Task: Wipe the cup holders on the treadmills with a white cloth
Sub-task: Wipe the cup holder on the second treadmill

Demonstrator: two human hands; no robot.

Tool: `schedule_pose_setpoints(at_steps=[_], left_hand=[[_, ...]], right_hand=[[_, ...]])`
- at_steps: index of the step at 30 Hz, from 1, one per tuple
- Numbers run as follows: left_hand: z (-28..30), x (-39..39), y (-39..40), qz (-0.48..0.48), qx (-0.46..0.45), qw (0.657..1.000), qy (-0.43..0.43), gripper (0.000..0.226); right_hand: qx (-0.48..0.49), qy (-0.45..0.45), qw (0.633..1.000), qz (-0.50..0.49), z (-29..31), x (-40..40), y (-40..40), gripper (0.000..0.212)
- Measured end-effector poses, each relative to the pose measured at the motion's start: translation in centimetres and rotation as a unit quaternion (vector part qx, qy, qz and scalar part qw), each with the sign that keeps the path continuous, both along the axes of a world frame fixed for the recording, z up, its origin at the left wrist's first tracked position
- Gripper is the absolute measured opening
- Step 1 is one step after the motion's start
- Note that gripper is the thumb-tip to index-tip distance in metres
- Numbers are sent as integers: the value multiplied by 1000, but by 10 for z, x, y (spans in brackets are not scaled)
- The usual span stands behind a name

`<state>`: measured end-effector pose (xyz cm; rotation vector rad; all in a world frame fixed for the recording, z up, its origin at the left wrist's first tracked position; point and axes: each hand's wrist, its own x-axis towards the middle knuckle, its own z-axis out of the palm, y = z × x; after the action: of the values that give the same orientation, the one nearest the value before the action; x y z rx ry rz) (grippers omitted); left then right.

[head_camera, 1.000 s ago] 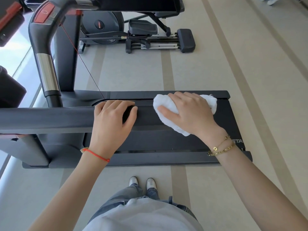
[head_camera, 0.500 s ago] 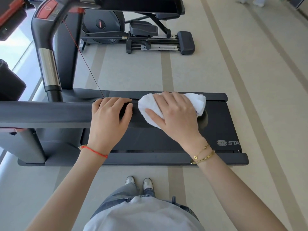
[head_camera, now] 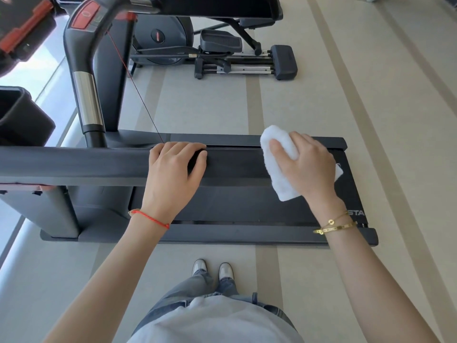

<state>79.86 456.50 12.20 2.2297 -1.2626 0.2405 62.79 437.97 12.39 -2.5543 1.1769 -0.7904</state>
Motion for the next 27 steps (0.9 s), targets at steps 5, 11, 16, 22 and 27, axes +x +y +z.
schedule_pose_setpoints(at_steps=[5,11,16,22,27], left_hand=[[-1,1,1,-1,4,1000,2,29],[3,4,5,-21,12,1000,5,30],[4,15,16,-25,-1,999,26,29],[4,59,60,1,-2,1000,26,28],[7,109,101,12,8,1000,18,26]], right_hand=[[66,138,987,44,19,13,-9,46],[-48,163,981,89,21,23,4,48],[-136,143,968,155,11,54,32,49],[-164,132,958,197,6,111,81,53],[-172,154,946,227,6,163,129,57]])
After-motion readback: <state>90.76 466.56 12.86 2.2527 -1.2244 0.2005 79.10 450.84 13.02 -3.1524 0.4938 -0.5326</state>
